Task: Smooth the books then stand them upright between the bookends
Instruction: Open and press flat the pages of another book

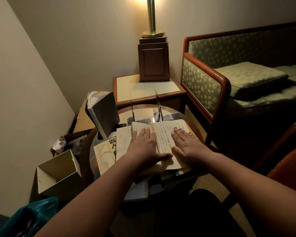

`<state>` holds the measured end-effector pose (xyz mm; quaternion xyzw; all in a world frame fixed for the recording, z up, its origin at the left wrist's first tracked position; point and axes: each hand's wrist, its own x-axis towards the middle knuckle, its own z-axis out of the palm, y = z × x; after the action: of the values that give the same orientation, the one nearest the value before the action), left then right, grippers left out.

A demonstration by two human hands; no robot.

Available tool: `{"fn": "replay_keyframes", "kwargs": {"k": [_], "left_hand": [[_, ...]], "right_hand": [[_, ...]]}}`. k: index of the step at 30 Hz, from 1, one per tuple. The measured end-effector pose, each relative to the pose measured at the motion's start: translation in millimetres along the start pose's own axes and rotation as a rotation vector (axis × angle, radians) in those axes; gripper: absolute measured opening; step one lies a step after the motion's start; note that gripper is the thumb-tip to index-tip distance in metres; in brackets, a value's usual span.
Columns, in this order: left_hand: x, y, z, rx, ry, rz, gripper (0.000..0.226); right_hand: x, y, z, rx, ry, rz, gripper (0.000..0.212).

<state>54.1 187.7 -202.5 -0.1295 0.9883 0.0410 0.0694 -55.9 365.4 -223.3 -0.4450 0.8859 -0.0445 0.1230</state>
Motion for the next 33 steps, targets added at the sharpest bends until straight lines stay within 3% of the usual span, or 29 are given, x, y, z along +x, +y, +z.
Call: {"fn": "replay_keyframes", "kwargs": {"k": [5, 13, 20, 23, 26, 33], "left_hand": [[-18, -20, 5, -0.053, 0.066, -0.085, 0.097], [-32, -37, 12, -0.281, 0.071, -0.209, 0.096], [-36, -47, 6, -0.528, 0.323, -0.116, 0.063], [-39, -55, 1, -0.596, 0.434, -0.083, 0.042], [-42, -57, -3, -0.665, 0.494, 0.017, 0.038], [-37, -46, -6, -0.66, 0.591, 0.16, 0.032]], "right_hand": [[-4, -4, -3, 0.025, -0.01, 0.007, 0.068], [-7, -7, -5, 0.024, -0.017, 0.009, 0.068], [-8, -14, -13, 0.04, -0.002, 0.033, 0.07], [-10, -25, -26, 0.064, 0.144, -0.001, 0.056], [-10, -41, -40, 0.108, 0.278, -0.114, 0.036], [-2, -89, -54, 0.408, 0.39, -0.22, 0.032]]}}
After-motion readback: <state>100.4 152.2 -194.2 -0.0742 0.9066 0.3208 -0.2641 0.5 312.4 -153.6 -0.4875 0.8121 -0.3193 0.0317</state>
